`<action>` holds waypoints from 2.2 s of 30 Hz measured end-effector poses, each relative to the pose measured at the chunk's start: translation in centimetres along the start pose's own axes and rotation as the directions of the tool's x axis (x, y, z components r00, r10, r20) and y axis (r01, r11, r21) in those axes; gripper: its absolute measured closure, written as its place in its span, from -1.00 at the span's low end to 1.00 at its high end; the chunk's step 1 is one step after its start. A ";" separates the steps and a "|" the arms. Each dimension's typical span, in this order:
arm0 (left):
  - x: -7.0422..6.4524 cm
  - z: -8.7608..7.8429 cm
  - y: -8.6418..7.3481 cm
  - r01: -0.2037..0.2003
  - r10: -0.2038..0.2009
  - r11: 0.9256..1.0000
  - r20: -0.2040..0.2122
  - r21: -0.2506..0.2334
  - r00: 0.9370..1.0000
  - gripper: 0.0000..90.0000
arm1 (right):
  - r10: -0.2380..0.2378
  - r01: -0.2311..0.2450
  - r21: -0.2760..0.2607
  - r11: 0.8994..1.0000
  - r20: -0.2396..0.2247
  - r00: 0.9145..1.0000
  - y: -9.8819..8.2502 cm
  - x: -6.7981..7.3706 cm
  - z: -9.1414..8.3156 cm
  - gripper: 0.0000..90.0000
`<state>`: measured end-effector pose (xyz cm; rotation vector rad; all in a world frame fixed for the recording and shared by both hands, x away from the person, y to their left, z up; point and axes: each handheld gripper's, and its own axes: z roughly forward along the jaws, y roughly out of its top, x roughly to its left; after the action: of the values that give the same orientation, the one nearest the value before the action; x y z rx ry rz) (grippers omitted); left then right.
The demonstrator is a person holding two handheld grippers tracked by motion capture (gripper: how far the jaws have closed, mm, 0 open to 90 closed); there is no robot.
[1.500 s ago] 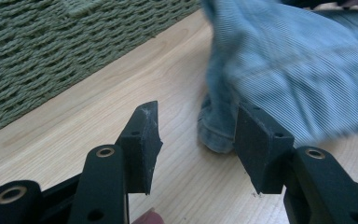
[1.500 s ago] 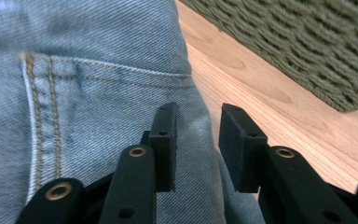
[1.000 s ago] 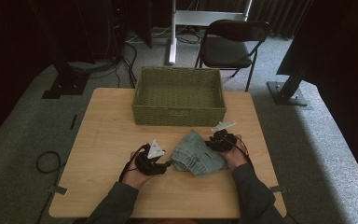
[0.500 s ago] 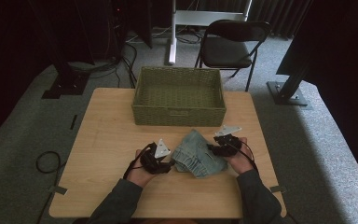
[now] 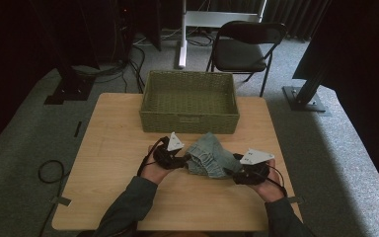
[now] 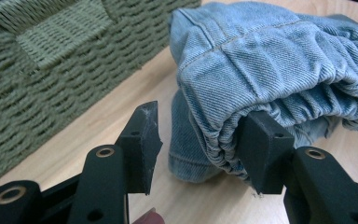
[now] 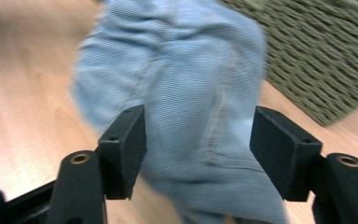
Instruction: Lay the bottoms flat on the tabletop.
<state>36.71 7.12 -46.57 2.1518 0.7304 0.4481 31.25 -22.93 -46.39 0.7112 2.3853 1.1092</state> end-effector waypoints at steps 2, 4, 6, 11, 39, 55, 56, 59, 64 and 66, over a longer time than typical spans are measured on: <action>0.2 0.3 0.3 0.008 -0.008 1.000 -0.001 -0.003 1.000 0.13 | -0.024 0.024 -0.004 1.000 -0.021 0.999 -0.1 0.5 0.2 -0.32; 0.4 0.7 0.7 0.020 -0.020 1.000 0.001 -0.011 1.000 0.13 | -0.063 0.064 0.016 0.998 -0.020 0.998 0.0 1.1 0.8 -0.37; 0.5 0.9 1.0 0.025 -0.025 1.000 0.001 -0.017 1.000 0.13 | -0.092 0.092 0.040 0.995 -0.016 0.996 0.1 1.3 1.5 -0.41; 0.8 1.5 1.5 0.031 -0.031 0.999 -0.005 -0.012 0.999 0.13 | -0.126 0.123 0.050 0.991 0.070 0.990 0.7 1.3 2.7 -0.13; -2.2 4.2 0.9 0.037 -0.046 0.998 0.145 0.059 0.988 -0.03 | 0.367 -0.364 -0.048 0.930 0.177 0.913 -1.8 -7.8 3.6 0.33; -0.9 5.5 1.0 0.246 -0.251 0.968 0.229 0.052 0.941 0.61 | 0.338 -0.340 -0.016 0.940 0.169 0.926 -4.1 -8.4 2.9 0.07; -0.8 5.3 1.0 0.249 -0.254 0.967 0.229 0.050 0.940 0.63 | 0.345 -0.347 -0.021 0.938 0.172 0.923 -4.2 -8.6 2.7 0.12; 0.0 4.0 1.0 0.241 -0.243 0.970 0.220 0.036 0.945 0.67 | 0.353 -0.351 -0.047 0.935 0.166 0.921 -4.3 -8.8 2.1 0.50; 1.8 1.7 0.1 0.237 -0.241 0.971 0.159 0.043 0.957 0.68 | 0.403 -0.389 -0.126 0.912 0.109 0.909 -4.3 -9.4 0.3 0.89; 2.5 1.1 -0.5 0.241 -0.246 0.969 0.134 0.049 0.960 0.68 | 0.422 -0.409 -0.141 0.902 0.083 0.903 -4.3 -9.6 -0.2 0.92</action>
<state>39.10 8.32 -47.43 2.0647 0.9137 0.1551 37.51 -31.21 -48.23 1.2470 2.1026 1.3262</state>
